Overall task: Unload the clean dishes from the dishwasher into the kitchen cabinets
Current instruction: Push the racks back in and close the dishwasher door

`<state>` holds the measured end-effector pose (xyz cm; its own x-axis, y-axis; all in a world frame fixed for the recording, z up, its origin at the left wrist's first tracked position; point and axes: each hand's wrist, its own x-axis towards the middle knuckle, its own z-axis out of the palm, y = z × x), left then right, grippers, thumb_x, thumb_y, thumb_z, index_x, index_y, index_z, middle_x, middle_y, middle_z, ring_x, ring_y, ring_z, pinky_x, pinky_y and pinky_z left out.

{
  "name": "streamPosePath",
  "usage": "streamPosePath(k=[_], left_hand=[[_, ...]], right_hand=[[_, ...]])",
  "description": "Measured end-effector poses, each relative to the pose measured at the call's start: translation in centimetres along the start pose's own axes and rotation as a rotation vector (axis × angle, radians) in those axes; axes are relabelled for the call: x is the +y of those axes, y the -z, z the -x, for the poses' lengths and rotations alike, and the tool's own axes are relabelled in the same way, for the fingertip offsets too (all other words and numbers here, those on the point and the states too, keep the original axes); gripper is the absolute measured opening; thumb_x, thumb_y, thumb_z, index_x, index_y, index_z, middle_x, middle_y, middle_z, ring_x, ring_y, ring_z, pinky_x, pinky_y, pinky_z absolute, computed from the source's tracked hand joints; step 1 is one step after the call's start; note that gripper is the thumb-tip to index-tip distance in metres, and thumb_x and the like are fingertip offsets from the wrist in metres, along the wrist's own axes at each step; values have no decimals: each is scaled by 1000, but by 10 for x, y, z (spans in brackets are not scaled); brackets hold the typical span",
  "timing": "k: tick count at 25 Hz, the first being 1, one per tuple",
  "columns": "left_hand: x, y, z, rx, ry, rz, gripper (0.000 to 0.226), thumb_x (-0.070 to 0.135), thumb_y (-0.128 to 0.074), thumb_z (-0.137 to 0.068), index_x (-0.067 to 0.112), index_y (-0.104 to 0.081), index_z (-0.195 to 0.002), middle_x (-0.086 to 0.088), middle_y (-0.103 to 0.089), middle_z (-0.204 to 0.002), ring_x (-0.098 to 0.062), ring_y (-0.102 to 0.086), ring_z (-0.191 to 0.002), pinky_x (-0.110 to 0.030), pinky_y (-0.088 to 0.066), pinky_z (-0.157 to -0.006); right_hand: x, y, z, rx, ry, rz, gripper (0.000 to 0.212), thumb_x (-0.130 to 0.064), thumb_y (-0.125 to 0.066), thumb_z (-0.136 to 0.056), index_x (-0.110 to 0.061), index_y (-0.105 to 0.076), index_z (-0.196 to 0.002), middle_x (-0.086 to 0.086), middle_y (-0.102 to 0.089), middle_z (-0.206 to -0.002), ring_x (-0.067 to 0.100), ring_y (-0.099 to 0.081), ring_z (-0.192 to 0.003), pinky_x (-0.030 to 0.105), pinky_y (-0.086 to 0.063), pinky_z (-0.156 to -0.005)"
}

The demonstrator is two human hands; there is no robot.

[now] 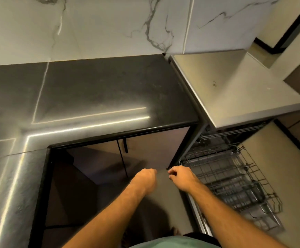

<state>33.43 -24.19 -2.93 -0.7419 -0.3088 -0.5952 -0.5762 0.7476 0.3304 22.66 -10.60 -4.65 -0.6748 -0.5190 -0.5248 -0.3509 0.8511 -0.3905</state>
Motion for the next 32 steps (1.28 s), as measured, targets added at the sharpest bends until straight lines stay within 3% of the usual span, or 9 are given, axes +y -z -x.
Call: streamPosePath(k=[6,12,17,20,23,26,32], left_hand=[[65,-19,6,-2,-131,-141,36,20,-39,-102,10,-50,-135,-11,-54,-137,-28,-52,-125,-39,-43,-104],[153,-74,27,25,-158,-237,31,19,-37,-103,5,-52,-125,-15,-57,-131,-32,-54,-120,-38,-41,-99],[246,-130,51,41,-166,-206,29,14,-40,-99,7,-54,-123,-13,-60,-126,-32,-57,-115,-38,-45,-96],[289,-157,56,40,-185,-181,41,11,-39,-98,10,-47,-138,-10,-56,-136,-28,-53,-123,-37,-44,-103],[314,-177,58,12,-193,-154,48,9,-36,-100,13,-38,-148,-9,-50,-144,-26,-48,-131,-35,-39,-109],[334,-188,47,-39,-234,-162,48,8,-35,-100,10,-38,-148,-12,-52,-141,-29,-51,-128,-35,-41,-106],[379,-200,9,-163,-250,-90,47,12,-35,-102,15,-37,-149,-12,-54,-140,-29,-55,-122,-35,-47,-100]], right_hand=[[71,31,40,26,-31,3,25,-29,-60,-94,-26,-70,-116,-2,-71,-116,16,-65,-107,31,-53,-92],[187,43,94,54,-5,-23,28,-26,-55,-95,-25,-68,-120,-2,-70,-119,16,-65,-109,32,-52,-95],[289,62,142,102,-51,-116,27,-24,-55,-97,-27,-66,-121,-2,-70,-115,15,-67,-94,32,-57,-84],[346,66,162,112,-100,-161,25,-26,-54,-99,-27,-63,-123,-2,-69,-114,12,-65,-91,28,-55,-78],[385,62,175,92,-148,-204,21,-28,-56,-99,-26,-64,-118,-2,-68,-114,13,-63,-94,31,-54,-86],[415,65,181,78,-217,-233,25,-30,-56,-99,-26,-62,-123,-3,-67,-120,15,-63,-105,35,-52,-95],[455,96,180,86,-276,-181,28,-27,-56,-99,-31,-63,-126,-7,-67,-124,10,-63,-105,30,-50,-98]])
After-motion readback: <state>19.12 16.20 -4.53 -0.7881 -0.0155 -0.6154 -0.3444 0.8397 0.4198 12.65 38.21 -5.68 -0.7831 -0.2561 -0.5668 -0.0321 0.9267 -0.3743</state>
